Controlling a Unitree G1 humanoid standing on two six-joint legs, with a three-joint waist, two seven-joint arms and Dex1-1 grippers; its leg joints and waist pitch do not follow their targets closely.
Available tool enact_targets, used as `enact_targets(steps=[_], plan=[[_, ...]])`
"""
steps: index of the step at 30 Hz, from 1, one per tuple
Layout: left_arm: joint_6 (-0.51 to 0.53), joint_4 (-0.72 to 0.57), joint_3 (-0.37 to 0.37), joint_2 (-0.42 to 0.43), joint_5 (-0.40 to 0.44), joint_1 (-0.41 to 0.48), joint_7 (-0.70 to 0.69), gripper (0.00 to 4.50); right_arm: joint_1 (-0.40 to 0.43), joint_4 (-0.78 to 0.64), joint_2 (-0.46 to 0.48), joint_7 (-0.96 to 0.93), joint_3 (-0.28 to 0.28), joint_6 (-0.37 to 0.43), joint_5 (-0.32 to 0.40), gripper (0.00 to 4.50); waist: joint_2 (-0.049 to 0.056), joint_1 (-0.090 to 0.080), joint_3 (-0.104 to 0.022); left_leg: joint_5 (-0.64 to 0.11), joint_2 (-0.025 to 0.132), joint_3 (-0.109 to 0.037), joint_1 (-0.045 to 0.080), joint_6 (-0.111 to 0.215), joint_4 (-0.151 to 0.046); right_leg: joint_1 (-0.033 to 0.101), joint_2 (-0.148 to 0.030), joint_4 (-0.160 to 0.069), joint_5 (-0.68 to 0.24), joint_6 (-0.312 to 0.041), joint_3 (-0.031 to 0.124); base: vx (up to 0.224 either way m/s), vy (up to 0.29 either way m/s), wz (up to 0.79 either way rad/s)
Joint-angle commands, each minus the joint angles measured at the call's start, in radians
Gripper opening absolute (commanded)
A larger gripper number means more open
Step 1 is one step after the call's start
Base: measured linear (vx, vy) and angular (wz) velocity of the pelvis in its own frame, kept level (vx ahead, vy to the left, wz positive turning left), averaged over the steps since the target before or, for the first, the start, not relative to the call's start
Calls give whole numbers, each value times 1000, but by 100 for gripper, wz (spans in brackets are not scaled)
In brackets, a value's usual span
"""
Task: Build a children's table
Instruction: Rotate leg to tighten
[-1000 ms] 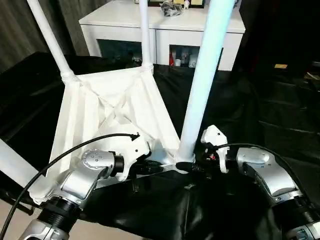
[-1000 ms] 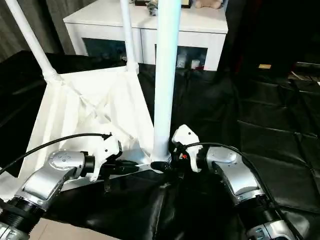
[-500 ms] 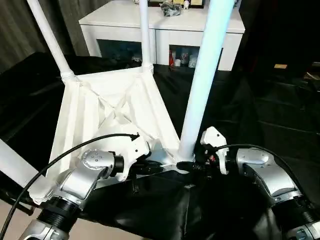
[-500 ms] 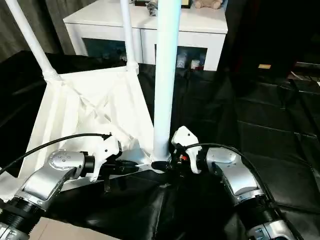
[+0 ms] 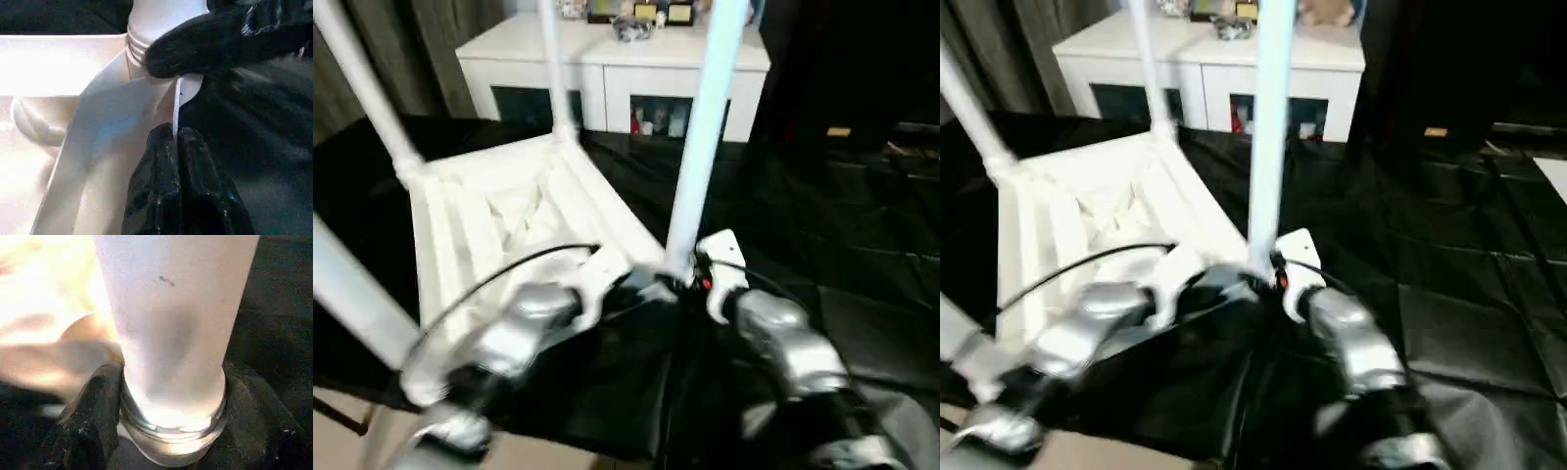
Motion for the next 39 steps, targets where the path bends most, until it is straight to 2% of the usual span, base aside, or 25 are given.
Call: enact_targets(steps=[1,3,6,7,8,9,10,11,12,13,15,16,17,18,19,20,21,22,23,25,30,33,34,39], plan=[[16,83,79,-12,24,-8,198,0,19,27,31,-84,10,15,-32,270,-18,0,-39,-347,9,-7,-2,-17,-87,27,-30,-100,-523,-88,18,0,0,0],[20,103,80,-32,35,-21,223,0,15,27,54,-100,26,14,-48,270,-17,1,-40,-346,9,-8,-3,-9,-87,27,-30,-100,-511,-86,18,0,0,0],[29,112,71,-41,38,-31,209,0,13,6,62,-53,51,-4,-45,270,-12,3,-44,-319,12,-7,-8,3,-89,32,-30,-92,-419,-109,20,0,0,0],[34,104,63,-34,37,-28,184,0,17,-14,52,-23,56,-16,-40,325,-12,3,-44,-315,13,-7,-11,6,-91,35,-29,-89,-393,-118,20,0,0,0],[39,96,57,-27,35,-24,163,0,19,-25,41,-11,59,-27,-42,339,-10,5,-45,-315,15,-7,-9,7,-90,35,-30,-89,-384,-123,20,0,0,0],[40,87,51,-18,34,-20,143,0,21,-35,31,7,57,-25,-30,339,-12,5,-46,-304,15,-5,-10,12,-88,36,-29,-87,-357,-134,21,0,0,0],[40,87,51,-18,34,-20,143,0,21,-35,31,7,57,-25,-30,360,-11,6,-46,-297,14,-4,-11,16,-87,37,-29,-86,-342,-138,21,0,0,0],[37,64,35,7,27,-4,81,0,14,-39,2,32,49,-24,-22,360,-12,1,-46,-282,13,-8,-22,18,-90,47,-31,-81,-324,-140,19,0,0,0],[36,50,25,21,24,5,49,0,8,-38,-12,48,47,-24,-18,360,-8,-5,-48,-260,13,-13,-32,15,-92,57,-33,-75,-306,-141,14,0,0,0],[24,28,15,40,21,20,2,0,1,-40,-35,92,45,-18,-3,383,-9,-8,-48,-262,14,-12,-29,16,-89,54,-33,-76,-293,-150,15,0,0,0],[0,-18,-1,78,7,50,-84,0,0,-54,-87,206,59,-16,26,386,-9,-8,-48,-282,15,-7,-15,25,-84,44,-32,-81,-288,-176,18,0,0,0],[-29,-57,-9,109,-18,78,-166,0,11,-75,-144,320,90,-33,33,386,-10,-3,-51,-270,19,-7,-15,39,-82,51,-35,-76,-260,-193,19,0,0,0],[-33,-68,-11,117,-26,85,-187,0,14,-81,-160,351,100,-40,34,386,-10,-3,-51,-252,19,-5,-18,45,-82,51,-33,-74,-237,-198,19,0,0,0],[-46,-87,-14,133,-40,98,-225,0,22,-92,-188,400,118,-53,31,386,-7,0,-50,-237,20,-1,-13,55,-80,45,-32,-72,-212,-214,20,0,0,0],[-53,-120,-20,156,-64,118,-281,0,32,-102,-223,456,137,-71,28,386,-10,7,-53,-212,21,1,-13,61,-77,49,-32,-67,-178,-227,19,0,0,0],[-53,-120,-20,156,-64,118,-281,0,32,-102,-223,456,137,-71,28,386,-9,7,-52,-200,22,2,-14,65,-77,49,-33,-64,-159,-233,20,0,0,0],[-62,-166,-34,192,-92,144,-355,0,42,-114,-259,520,149,-81,33,386,-9,14,-54,-185,23,-1,-11,68,-77,52,-32,-60,-138,-238,17,0,0,0],[-60,-188,-43,211,-103,154,-387,0,44,-120,-272,549,149,-77,45,386,-9,11,-53,-173,22,3,-12,80,-75,48,-32,-56,-111,-253,19,0,0,0],[-54,-201,-47,221,-110,159,-401,0,45,-125,-280,566,149,-74,54,386,-8,11,-53,-176,24,3,-12,83,-76,50,-32,-56,-109,-259,18,0,0,0],[-33,-239,-50,244,-132,174,-437,0,45,-142,-306,628,156,-66,83,386,-5,17,-54,-172,27,4,-3,86,-74,47,-30,-53,-90,-277,19,0,0,0],[-28,-261,-49,251,-142,182,-456,0,47,-151,-333,681,175,-68,91,386,-9,25,-48,-208,27,8,-2,73,-77,45,-29,-57,-133,-272,23,0,0,0],[-27,-269,-47,252,-143,186,-465,0,47,-151,-337,695,176,-69,92,386,-11,25,-47,-221,26,7,-5,60,-79,46,-31,-59,-172,-257,24,0,0,0],[-28,-270,-46,252,-140,186,-467,0,46,-150,-336,701,174,-69,92,386,-12,24,-47,-227,25,6,-6,52,-79,46,-31,-61,-196,-242,24,0,0,0],[-25,-276,-47,256,-141,187,-472,0,41,-145,-336,718,170,-69,96,350,-10,25,-51,-200,25,5,-7,54,-77,47,-30,-57,-159,-244,23,0,0,0]])
